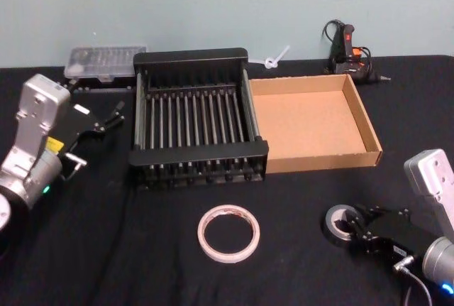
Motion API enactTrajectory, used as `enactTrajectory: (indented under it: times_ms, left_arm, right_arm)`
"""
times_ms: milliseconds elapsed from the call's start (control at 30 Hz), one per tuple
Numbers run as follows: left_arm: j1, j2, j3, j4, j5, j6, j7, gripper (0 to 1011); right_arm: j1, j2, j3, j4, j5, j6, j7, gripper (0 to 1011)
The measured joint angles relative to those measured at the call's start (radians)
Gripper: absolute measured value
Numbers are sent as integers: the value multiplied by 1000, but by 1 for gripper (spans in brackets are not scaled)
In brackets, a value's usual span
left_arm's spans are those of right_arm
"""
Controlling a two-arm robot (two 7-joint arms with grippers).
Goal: Pick up the white tape and place it into the black box , Pick up the silver tape and place it into the brown box.
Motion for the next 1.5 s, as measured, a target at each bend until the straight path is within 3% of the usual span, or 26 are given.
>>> enactTrajectory:
  times_ms: [300, 733, 1033, 1500]
  left_arm:
    - [0, 0, 0, 0, 0, 0, 0, 1001]
    - [0, 0, 0, 0, 0, 0, 0, 1001]
    - [0, 0, 0, 0, 0, 0, 0, 1001]
    - [0, 0, 0, 0, 0, 0, 0, 1001]
  right_arm:
    - [-3, -6, 16, -7, 1, -14, 42, 172]
    - [35, 21, 32, -52, 7, -56, 104, 172]
    - [127, 16, 23, -31, -7, -85, 116, 172]
    - [327, -48, -22, 105, -36, -96, 118, 172]
